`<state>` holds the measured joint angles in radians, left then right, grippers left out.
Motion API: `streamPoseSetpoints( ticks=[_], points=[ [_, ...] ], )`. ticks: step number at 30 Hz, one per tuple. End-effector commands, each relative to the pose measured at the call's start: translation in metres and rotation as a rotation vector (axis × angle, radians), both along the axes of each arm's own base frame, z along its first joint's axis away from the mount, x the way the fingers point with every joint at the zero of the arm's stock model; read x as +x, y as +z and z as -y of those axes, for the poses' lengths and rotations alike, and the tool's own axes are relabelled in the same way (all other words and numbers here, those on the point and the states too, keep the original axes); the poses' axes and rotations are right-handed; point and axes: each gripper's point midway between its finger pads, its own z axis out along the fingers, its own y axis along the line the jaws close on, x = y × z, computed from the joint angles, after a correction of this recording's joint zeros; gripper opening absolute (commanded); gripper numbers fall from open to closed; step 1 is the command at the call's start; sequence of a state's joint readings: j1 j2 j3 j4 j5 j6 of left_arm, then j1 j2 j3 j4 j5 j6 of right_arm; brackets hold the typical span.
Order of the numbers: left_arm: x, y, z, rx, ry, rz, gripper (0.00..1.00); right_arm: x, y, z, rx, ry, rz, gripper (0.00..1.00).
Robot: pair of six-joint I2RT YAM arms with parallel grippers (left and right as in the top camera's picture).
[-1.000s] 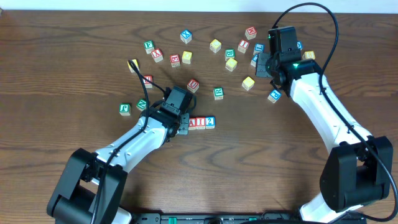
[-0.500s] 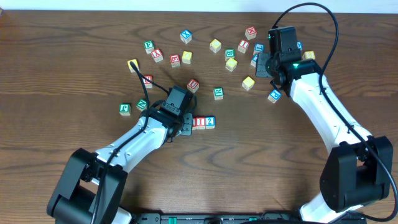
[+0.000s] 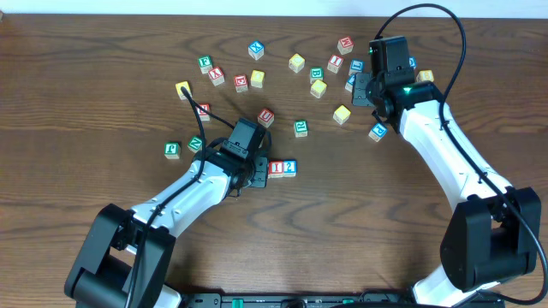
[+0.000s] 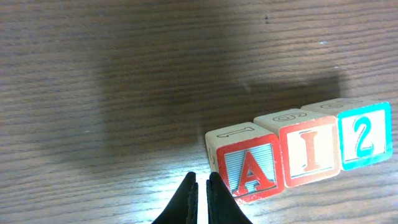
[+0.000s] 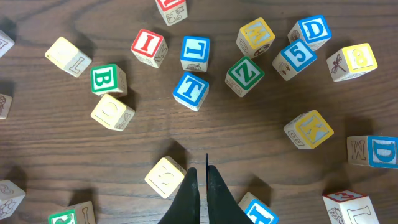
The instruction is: Spell out AI2
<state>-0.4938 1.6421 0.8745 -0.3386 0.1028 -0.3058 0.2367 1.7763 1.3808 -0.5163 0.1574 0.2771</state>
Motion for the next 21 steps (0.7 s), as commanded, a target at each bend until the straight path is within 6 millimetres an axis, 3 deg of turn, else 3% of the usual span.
streamPoseSetpoints(
  ticks=[1, 21],
  points=[
    [-0.0043, -0.0038, 0.002, -0.005, -0.031, -0.014, 0.07, 0.0032, 0.0148, 0.0029, -0.008, 0.0, 0.032, 0.01],
    [-0.0024, -0.0032, 0.0022, 0.0, -0.044, -0.002, 0.08, 0.003, 0.0147, 0.0028, -0.007, 0.0, 0.031, 0.01]
  ],
)
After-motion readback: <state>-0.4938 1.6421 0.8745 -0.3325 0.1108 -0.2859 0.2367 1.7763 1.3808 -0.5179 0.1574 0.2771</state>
